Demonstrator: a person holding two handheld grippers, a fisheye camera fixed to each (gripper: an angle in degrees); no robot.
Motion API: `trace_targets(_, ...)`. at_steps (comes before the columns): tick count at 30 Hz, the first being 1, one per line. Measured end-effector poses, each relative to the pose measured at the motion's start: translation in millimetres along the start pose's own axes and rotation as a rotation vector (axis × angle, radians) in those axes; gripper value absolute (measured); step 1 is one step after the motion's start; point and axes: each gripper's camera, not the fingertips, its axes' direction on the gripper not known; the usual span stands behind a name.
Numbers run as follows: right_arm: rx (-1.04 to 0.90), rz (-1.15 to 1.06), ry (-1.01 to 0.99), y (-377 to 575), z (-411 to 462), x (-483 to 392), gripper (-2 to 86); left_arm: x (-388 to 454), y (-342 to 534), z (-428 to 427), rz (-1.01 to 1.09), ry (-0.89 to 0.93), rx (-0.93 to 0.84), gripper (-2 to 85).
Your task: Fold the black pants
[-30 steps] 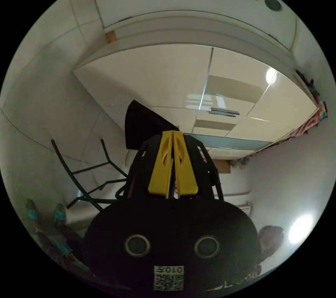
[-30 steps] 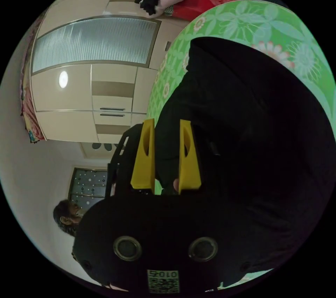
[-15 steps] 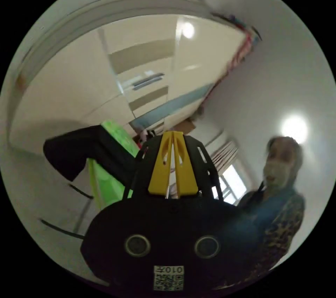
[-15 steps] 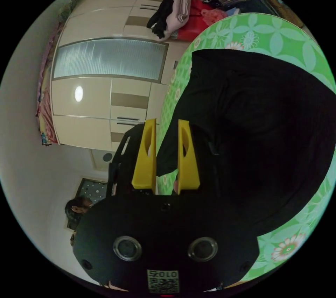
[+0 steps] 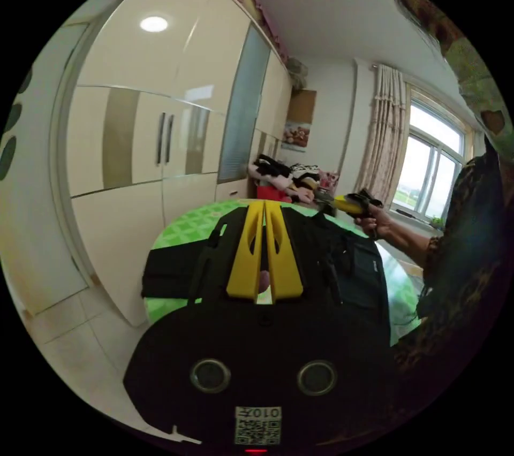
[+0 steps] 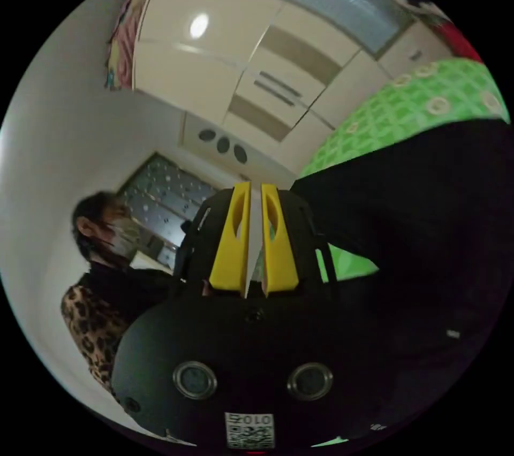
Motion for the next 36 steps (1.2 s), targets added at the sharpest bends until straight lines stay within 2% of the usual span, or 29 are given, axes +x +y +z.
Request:
trace_targets(4,-0.183,-0.111,0.106,-28,124,-60,3.3,43,-6,33,-0.062,0.017,0.012,-0.3)
trace_targets(10,-0.227,-0.202,0.213,-24,225,-115,2.6,95,-2,77,-0.053,0.08,-0.037,-0.3)
trace_targets(15,-0.188,-0.215,0.352,-8,249,-133,2.3,112,-1,86,-0.02,0.072,-0.01,-0.3)
trace_targets(20,-0.186,-0.237,0.229,1,264,-141,2.2,123,-3,79,0.022,0.214,0.105,-0.3)
trace_targets(22,-0.171,-0.231,0.36,7,274,-143,2.2,127,-8,78,0.035,0.184,0.064,-0.3)
trace_targets(26,-0.12,-0.16,0.172,5,277,-133,2.3,155,-26,67,0.152,0.001,0.057,-0.2)
trace_targets(32,-0.167,-0.204,0.139,-3,303,-138,2.3,112,-39,46,-0.025,0.085,0.125,-0.2)
trace_targets(36,-0.209,-0.222,0.144,-6,330,-136,2.7,87,-42,26,-0.092,0.064,0.164,0.1)
